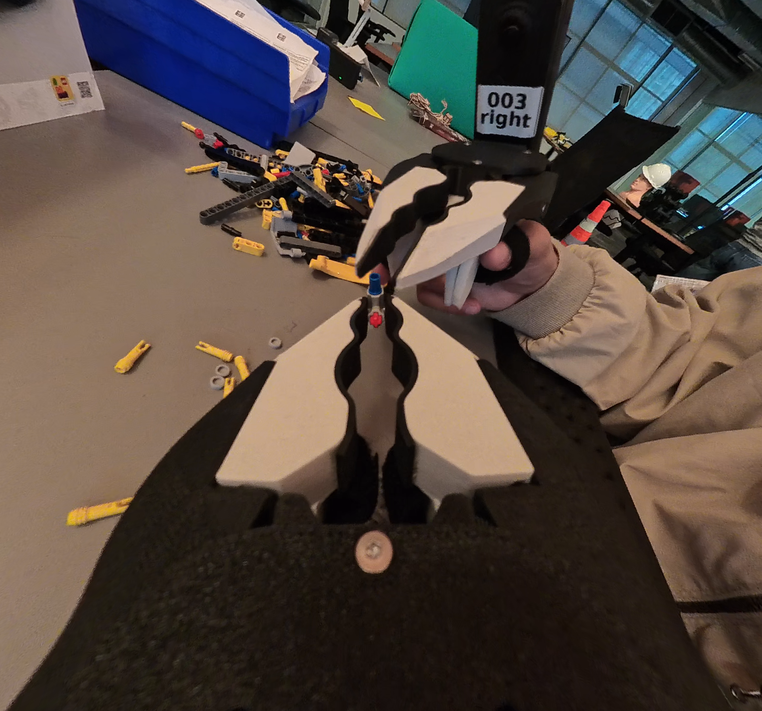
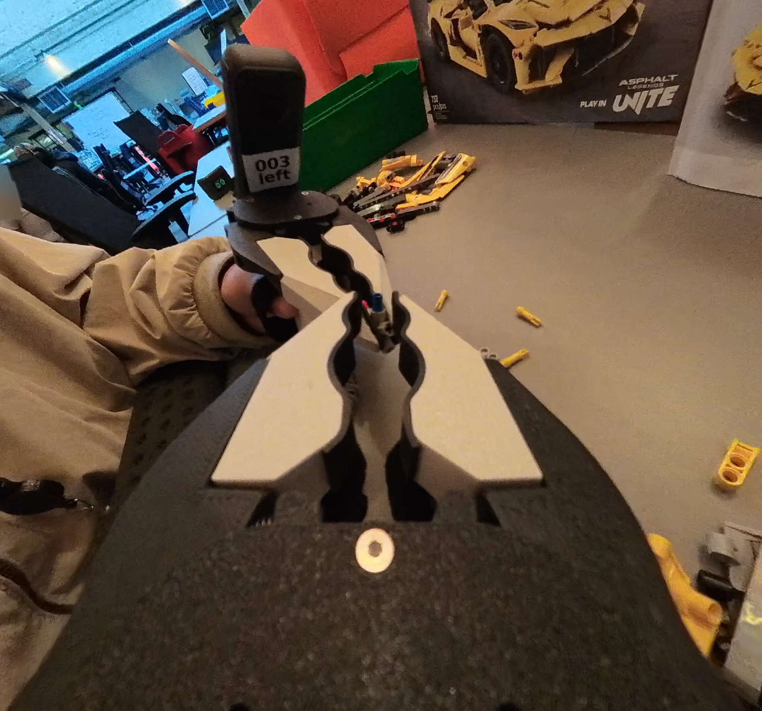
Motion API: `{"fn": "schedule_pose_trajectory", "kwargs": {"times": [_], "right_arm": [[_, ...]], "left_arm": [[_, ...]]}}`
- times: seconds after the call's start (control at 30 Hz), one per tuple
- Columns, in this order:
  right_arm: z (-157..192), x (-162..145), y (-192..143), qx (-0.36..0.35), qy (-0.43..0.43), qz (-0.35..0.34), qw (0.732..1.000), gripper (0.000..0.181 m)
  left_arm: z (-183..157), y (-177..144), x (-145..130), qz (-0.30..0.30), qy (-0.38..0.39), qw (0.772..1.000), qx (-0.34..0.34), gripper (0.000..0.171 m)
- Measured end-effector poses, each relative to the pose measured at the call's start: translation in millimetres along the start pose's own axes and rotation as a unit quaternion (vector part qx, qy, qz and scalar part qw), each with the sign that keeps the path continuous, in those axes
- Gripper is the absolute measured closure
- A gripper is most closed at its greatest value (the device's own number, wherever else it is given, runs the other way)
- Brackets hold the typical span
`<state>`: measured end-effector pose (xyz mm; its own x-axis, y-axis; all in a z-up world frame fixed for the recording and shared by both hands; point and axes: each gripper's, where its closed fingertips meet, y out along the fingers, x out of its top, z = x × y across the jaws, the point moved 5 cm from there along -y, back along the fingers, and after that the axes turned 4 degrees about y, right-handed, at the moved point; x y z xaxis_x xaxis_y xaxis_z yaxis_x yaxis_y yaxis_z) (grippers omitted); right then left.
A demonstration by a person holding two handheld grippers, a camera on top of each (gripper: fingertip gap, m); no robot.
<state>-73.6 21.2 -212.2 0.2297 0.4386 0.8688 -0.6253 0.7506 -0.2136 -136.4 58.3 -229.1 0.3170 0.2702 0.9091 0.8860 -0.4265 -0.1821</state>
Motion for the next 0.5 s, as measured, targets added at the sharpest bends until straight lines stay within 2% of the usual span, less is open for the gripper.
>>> {"fn": "schedule_pose_trajectory", "kwargs": {"times": [0.13, 0.3, 0.5], "right_arm": [[0.6, -2.3, 2.4, -0.001, -0.005, 0.003, 1.0, 0.178], [-2.5, -8.1, 2.2, -0.01, 0.007, 0.034, 0.999, 0.178], [-1.9, -11.0, 2.6, -0.016, -0.012, 0.047, 0.999, 0.178]], "left_arm": [[-1.8, 2.1, -1.7, 0.007, 0.003, 1.0, -0.001, 0.164], [-0.3, 4.6, -7.8, 0.031, 0.012, 0.999, 0.014, 0.164], [-0.3, 3.0, -8.7, 0.055, 0.08, 0.994, 0.047, 0.165]]}}
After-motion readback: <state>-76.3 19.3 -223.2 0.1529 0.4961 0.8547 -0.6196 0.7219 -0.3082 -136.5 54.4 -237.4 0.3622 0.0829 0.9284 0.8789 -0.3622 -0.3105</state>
